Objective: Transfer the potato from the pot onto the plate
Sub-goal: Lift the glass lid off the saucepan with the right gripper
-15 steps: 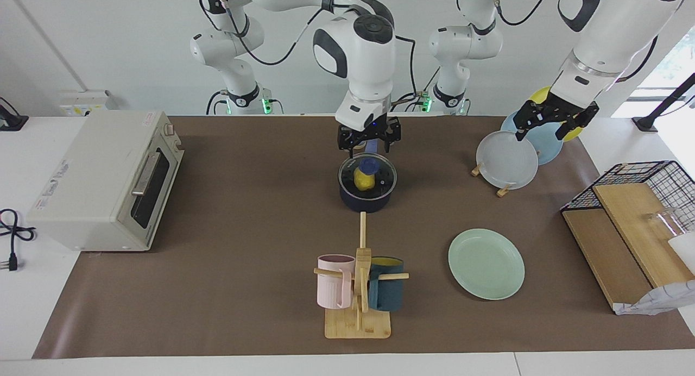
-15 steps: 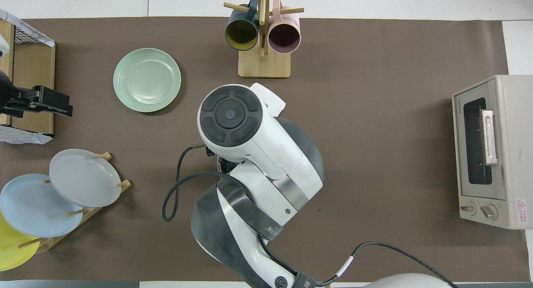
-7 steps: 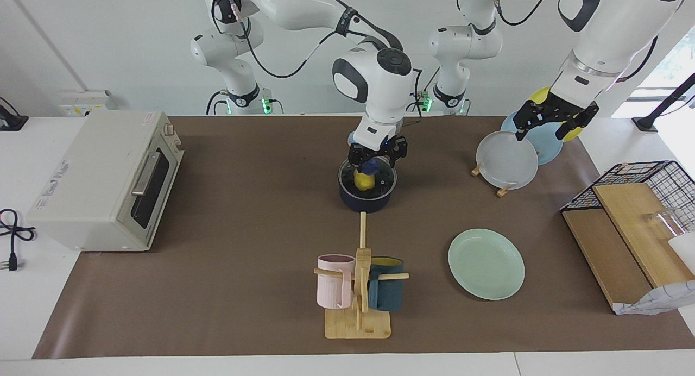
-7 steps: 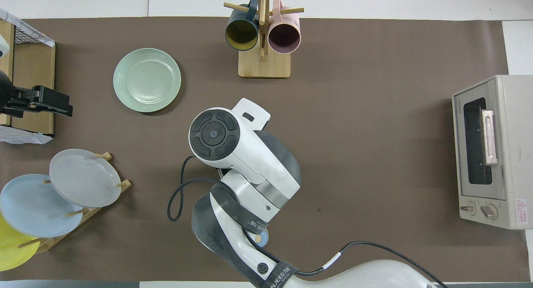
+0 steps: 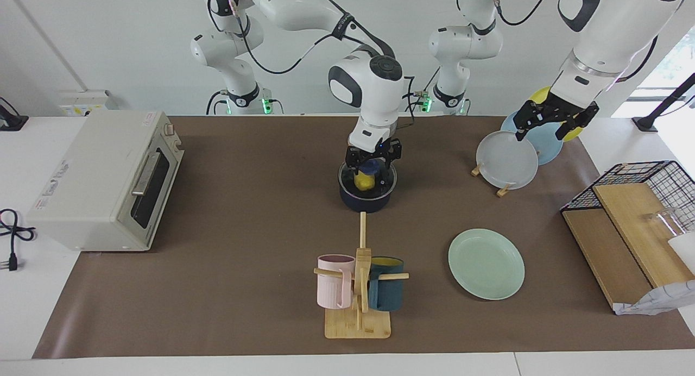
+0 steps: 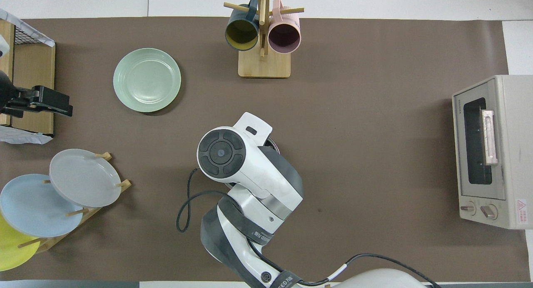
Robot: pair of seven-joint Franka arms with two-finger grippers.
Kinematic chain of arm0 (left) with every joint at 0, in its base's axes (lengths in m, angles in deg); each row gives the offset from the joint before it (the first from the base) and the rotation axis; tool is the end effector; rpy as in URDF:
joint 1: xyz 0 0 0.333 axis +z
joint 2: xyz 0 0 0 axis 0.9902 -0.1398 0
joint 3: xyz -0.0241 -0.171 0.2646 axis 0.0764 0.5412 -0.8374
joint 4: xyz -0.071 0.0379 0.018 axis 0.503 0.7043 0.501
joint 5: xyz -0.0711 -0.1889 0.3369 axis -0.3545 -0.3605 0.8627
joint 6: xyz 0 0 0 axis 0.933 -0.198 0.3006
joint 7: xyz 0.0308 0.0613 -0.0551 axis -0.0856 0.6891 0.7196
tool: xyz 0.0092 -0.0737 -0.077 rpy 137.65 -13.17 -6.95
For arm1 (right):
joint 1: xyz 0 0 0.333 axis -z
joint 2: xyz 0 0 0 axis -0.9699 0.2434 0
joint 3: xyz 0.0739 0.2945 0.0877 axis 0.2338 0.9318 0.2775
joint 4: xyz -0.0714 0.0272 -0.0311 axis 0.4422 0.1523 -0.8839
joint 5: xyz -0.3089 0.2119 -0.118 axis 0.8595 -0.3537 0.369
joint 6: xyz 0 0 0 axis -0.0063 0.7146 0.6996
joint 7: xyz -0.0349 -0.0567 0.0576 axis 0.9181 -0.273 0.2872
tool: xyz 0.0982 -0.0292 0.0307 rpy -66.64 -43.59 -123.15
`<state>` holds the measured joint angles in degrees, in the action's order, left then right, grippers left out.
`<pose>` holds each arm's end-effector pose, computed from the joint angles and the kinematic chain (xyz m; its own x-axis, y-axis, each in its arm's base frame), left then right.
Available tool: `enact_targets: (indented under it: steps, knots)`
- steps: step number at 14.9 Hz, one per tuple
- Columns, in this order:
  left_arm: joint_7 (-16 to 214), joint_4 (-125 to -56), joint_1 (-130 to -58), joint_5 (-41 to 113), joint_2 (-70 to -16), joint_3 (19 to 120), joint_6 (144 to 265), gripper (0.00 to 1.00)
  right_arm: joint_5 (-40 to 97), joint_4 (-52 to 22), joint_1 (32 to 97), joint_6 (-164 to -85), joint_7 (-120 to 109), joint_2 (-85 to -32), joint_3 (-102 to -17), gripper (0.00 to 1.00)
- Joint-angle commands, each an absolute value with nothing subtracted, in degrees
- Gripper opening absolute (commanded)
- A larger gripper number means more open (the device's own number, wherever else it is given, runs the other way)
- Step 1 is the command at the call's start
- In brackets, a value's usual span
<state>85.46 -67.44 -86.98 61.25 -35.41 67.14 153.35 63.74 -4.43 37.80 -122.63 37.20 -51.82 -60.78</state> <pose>0.5591 -0.0558 0.6258 0.9974 -0.0655 -0.0308 -0.0655 -0.9979 0.0000 0.4861 0.4560 0.4021 0.9796 0.1995 0.0232 0.1990 -0.9797 0.0229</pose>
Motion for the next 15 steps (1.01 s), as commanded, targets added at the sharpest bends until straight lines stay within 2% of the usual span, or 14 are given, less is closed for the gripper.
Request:
enact_targets:
  steps: [1,4,5,12,15]
  knots:
    - [85.2,-68.7,-86.4,60.4,-34.3,67.4,153.6,1.00,64.5,-7.2,37.9,-124.1,36.3,-53.8,-60.8,0.87]
    - [85.2,-68.7,-86.4,60.4,-34.3,67.4,153.6,1.00,64.5,-7.1,37.9,-124.1,36.1,-53.8,-60.8,0.64]
    - [85.2,-68.7,-86.4,60.4,-34.3,67.4,153.6,1.00,64.5,-7.1,37.9,-124.1,36.2,-53.8,-60.8,0.60]
    - [85.2,-68.7,-86.4,60.4,-34.3,67.4,153.6,1.00,64.5,-5.6,38.4,-123.2,35.7,-53.9,-60.8,0.52]
    - [85.2,-68.7,-86.4,60.4,-34.3,67.4,153.6,1.00,64.3,-4.2,40.2,-121.1,34.1,-55.8,-61.0,0.50]
